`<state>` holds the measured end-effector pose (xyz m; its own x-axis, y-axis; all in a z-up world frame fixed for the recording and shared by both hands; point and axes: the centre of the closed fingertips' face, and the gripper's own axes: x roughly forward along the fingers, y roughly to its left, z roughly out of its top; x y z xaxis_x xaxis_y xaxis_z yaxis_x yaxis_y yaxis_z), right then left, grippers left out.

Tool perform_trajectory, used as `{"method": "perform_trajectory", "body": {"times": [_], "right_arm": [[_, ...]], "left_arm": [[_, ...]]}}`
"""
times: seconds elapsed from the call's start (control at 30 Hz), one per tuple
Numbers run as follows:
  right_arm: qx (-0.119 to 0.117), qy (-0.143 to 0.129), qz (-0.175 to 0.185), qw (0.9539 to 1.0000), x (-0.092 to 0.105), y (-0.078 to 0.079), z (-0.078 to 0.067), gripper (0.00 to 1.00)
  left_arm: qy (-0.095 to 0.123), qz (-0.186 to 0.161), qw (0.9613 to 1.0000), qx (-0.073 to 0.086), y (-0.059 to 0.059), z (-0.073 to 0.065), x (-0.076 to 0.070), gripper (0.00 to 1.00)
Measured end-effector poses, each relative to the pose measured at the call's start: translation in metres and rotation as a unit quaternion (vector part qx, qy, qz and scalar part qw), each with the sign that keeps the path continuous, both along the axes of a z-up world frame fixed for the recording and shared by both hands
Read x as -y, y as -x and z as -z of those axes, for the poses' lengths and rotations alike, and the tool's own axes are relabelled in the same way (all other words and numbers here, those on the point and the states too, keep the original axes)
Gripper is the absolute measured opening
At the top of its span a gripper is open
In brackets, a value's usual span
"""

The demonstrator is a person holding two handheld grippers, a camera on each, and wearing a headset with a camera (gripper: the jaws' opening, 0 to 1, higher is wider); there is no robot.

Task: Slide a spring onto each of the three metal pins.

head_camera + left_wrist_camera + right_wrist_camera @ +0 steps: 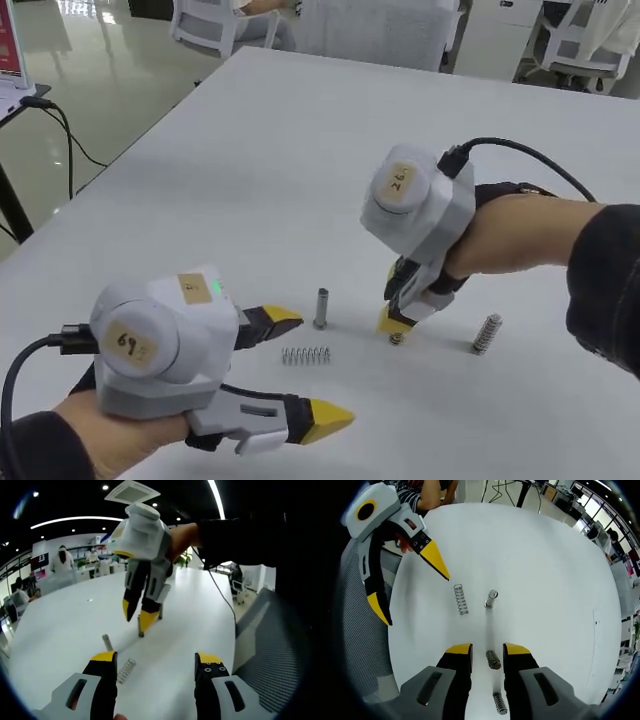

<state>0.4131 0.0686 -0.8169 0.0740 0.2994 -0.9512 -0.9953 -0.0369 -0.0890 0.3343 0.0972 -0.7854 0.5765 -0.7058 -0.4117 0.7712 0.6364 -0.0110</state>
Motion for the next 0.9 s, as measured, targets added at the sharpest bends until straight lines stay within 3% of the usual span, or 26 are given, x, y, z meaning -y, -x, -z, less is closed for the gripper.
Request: {"method": "perform_trajectory", "body": {"times": [0.5, 0.9], "right_arm": [[-0.026, -0.013, -0.035, 0.9990, -0.027, 0.031, 0.009, 0.19], [-0.039, -0.025, -0.045, 0.9979, -0.044, 0.039, 0.024, 0.15]], "left_arm": [[-0.003, 0.000, 1.0000, -0.002, 0.001, 0.002, 0.000, 0.57], [-0.005, -0.001, 1.0000, -0.005, 0.001, 0.004, -0.001, 0.57]]}}
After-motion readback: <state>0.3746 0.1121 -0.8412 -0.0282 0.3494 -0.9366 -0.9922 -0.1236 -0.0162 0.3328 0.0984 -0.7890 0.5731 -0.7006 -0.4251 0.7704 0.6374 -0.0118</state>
